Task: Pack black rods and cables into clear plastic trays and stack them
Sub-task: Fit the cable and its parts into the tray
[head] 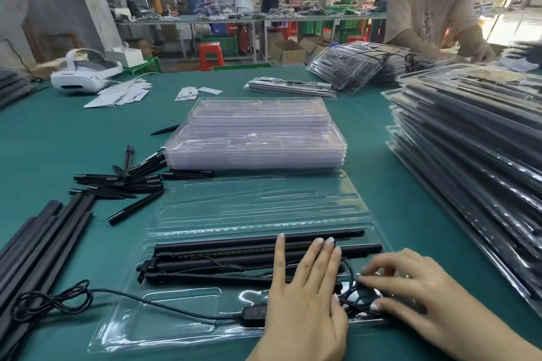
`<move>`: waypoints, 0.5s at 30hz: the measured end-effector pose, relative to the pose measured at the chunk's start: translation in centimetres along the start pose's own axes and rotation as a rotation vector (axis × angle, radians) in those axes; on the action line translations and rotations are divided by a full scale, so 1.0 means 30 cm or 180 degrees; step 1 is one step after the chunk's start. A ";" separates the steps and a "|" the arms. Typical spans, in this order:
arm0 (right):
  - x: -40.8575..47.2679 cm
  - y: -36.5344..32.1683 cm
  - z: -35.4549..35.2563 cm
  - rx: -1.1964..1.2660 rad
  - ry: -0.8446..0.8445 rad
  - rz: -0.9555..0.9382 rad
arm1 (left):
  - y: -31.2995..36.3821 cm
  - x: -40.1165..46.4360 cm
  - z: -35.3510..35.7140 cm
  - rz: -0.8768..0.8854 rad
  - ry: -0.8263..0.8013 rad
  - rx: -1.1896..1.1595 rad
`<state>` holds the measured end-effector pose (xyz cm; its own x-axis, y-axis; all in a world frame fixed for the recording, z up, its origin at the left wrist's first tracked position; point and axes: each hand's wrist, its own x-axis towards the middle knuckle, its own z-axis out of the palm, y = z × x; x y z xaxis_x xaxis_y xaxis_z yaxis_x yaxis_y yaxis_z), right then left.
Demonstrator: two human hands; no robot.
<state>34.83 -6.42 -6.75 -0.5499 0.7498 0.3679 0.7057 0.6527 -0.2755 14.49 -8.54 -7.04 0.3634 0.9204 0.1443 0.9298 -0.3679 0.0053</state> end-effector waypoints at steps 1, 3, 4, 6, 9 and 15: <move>-0.008 -0.003 0.005 -0.0262 0.0115 -0.0252 | 0.002 -0.002 0.001 -0.0002 0.0012 0.0015; -0.030 -0.003 0.018 -0.0596 0.0382 -0.0578 | 0.004 -0.003 -0.003 -0.0040 -0.0026 -0.0025; -0.038 0.000 0.021 -0.0721 0.0474 -0.0700 | 0.006 -0.005 -0.004 -0.0049 -0.0026 -0.0026; -0.040 -0.001 0.020 -0.0833 0.0510 -0.0833 | 0.009 -0.007 -0.004 -0.0045 0.0047 0.0038; -0.024 -0.019 0.002 -0.0583 0.0270 -0.0713 | 0.006 -0.007 -0.001 -0.0038 0.0189 0.0107; 0.026 -0.044 -0.031 0.0364 -0.0166 0.0088 | 0.000 0.007 -0.006 -0.0046 0.0432 0.0444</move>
<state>33.88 -6.80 -5.28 -0.5555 0.7704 0.3129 0.6671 0.6375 -0.3854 14.56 -8.36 -6.82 0.3477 0.8956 0.2774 0.9373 -0.3243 -0.1275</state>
